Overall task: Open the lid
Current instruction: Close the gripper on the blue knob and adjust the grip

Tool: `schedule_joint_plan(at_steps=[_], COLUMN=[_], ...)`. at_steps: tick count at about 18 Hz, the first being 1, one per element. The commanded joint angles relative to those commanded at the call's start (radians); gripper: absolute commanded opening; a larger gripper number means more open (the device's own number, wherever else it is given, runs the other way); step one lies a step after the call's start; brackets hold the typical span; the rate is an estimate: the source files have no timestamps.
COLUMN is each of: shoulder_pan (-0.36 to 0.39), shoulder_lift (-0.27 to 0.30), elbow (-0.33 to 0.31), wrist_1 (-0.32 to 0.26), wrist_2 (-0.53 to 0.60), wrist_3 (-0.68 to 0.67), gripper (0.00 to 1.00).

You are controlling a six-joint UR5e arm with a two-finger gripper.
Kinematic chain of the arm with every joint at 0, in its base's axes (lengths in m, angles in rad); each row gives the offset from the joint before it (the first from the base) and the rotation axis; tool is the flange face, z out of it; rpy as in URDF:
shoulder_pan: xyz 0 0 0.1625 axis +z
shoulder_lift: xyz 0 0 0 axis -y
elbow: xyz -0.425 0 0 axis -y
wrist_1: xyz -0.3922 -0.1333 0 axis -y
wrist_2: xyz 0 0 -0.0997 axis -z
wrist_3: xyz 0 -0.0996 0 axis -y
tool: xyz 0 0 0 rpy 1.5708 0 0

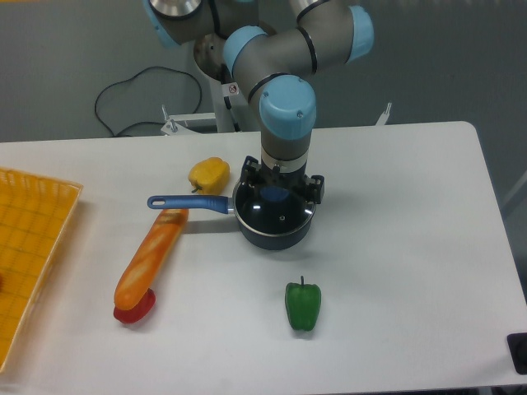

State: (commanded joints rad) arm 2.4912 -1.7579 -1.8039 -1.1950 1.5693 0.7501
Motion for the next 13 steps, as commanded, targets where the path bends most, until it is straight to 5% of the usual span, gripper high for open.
schedule_joint_plan(at_steps=[13], shoulder_pan=[-0.005], shoulder_lift=[-0.002], elbow=[-0.035], wrist_1=[0.003], wrist_2=[0.003], wrist_3=[0.003], gripper=[1.0])
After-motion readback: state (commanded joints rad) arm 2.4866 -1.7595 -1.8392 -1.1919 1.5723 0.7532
